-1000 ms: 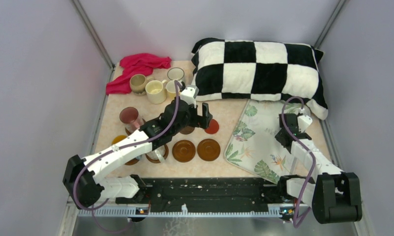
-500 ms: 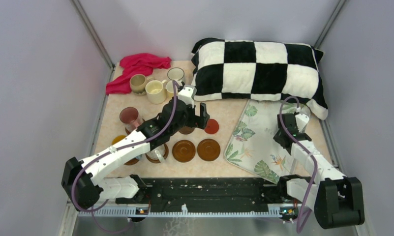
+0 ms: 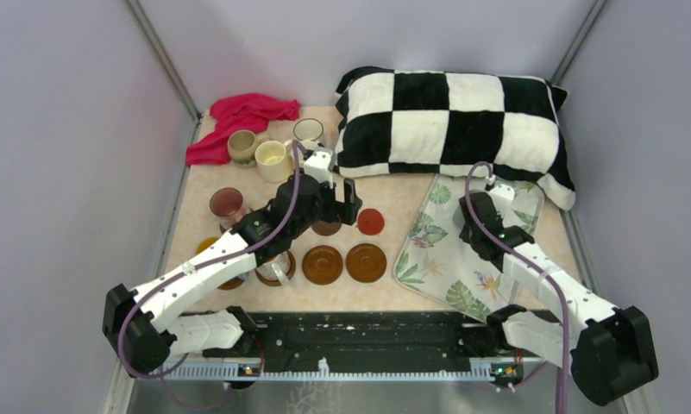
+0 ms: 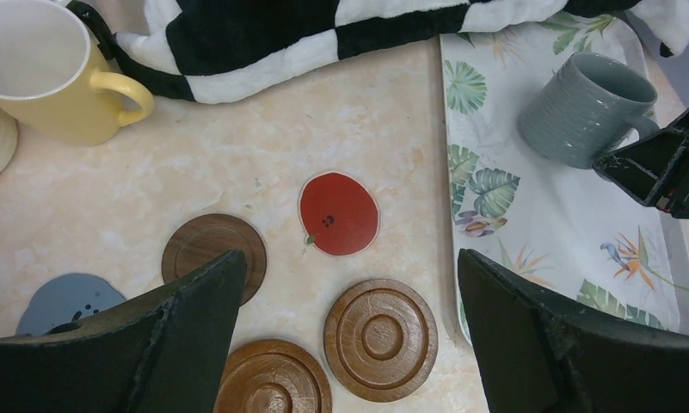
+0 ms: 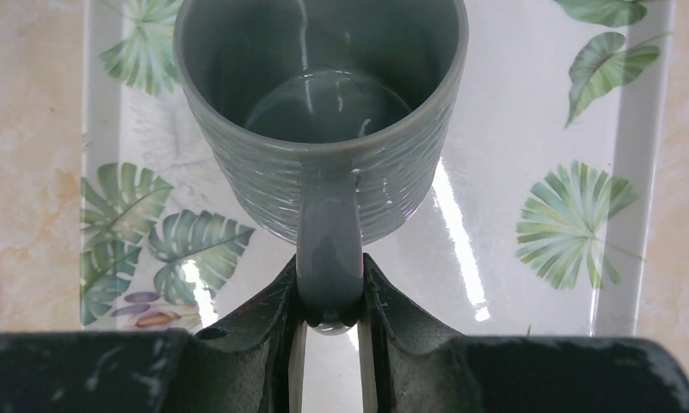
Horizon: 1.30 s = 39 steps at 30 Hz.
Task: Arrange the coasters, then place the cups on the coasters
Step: Pick up the cup from the tray, then place the cup on the tray.
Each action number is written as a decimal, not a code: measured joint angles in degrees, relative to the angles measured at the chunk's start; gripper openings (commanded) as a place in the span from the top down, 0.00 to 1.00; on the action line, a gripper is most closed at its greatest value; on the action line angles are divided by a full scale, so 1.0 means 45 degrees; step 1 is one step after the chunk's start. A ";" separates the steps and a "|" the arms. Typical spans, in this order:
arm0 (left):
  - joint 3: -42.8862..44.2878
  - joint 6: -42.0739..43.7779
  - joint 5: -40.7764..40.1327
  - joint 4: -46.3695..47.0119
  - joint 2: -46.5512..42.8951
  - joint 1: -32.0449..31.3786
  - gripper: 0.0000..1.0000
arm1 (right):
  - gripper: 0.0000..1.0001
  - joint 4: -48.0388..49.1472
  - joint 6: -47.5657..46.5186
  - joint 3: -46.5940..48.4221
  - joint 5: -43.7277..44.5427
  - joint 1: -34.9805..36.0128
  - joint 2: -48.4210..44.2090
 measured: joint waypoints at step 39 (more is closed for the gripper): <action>-0.0355 -0.0384 -0.0670 -0.0821 -0.0481 0.0486 0.01 | 1.00 0.0097 -0.1938 0.0175 0.1219 0.4245 -0.1171</action>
